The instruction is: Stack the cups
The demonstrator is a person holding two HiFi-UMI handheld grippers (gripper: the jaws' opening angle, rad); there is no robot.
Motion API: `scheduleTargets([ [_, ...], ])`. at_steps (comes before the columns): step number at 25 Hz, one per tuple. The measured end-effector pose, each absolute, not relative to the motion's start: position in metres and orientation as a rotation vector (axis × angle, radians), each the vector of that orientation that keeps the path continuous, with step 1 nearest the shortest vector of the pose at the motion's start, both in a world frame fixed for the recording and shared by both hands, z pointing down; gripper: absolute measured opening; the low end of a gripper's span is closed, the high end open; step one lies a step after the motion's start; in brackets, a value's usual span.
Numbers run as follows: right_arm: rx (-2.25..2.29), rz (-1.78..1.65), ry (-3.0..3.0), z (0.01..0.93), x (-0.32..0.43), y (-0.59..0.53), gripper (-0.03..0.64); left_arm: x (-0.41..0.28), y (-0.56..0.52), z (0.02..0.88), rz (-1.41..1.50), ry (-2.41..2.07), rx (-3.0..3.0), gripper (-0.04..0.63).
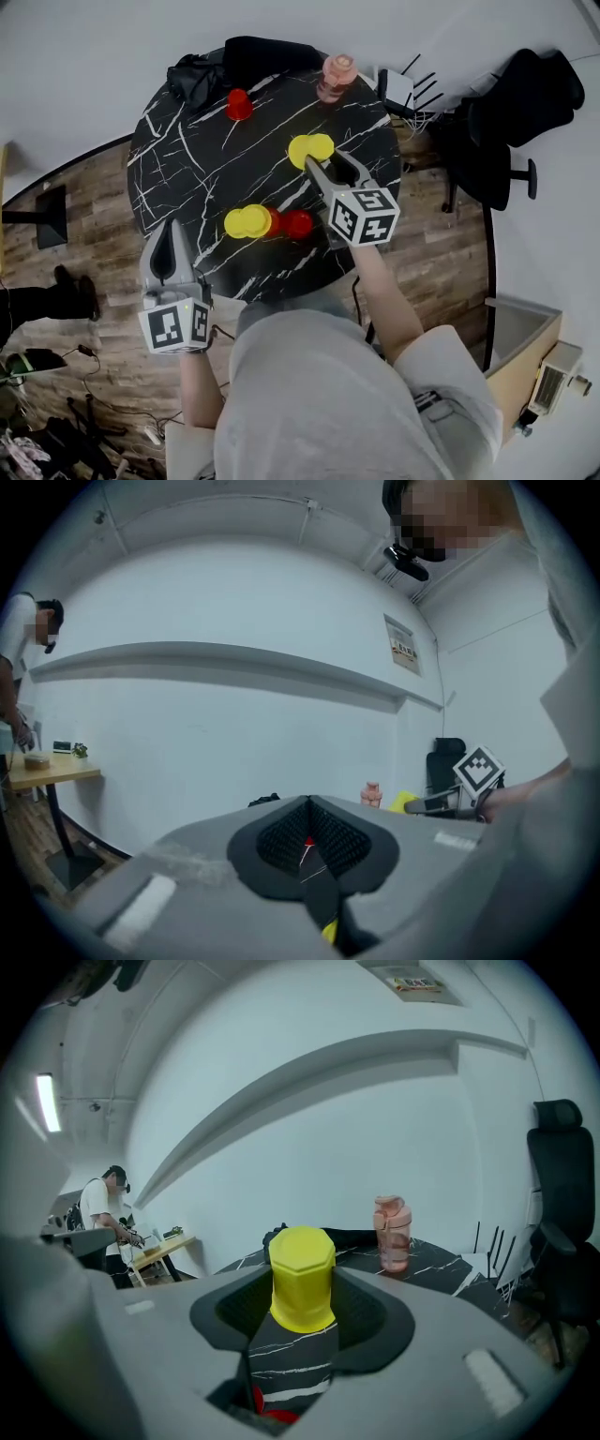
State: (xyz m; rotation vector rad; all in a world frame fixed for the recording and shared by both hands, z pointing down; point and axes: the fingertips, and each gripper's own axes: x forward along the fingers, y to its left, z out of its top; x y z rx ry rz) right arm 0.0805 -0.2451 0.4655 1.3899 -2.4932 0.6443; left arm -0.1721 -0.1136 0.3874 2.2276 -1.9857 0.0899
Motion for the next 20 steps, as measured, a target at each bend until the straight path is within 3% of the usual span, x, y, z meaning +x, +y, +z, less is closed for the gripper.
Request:
scheduleTargets([
  [20,1.423,0.581,-2.382,0.482,0.072,-0.129,0.196,-0.159,-0.076,0.376,0.061,-1.794,2.429,0.006],
])
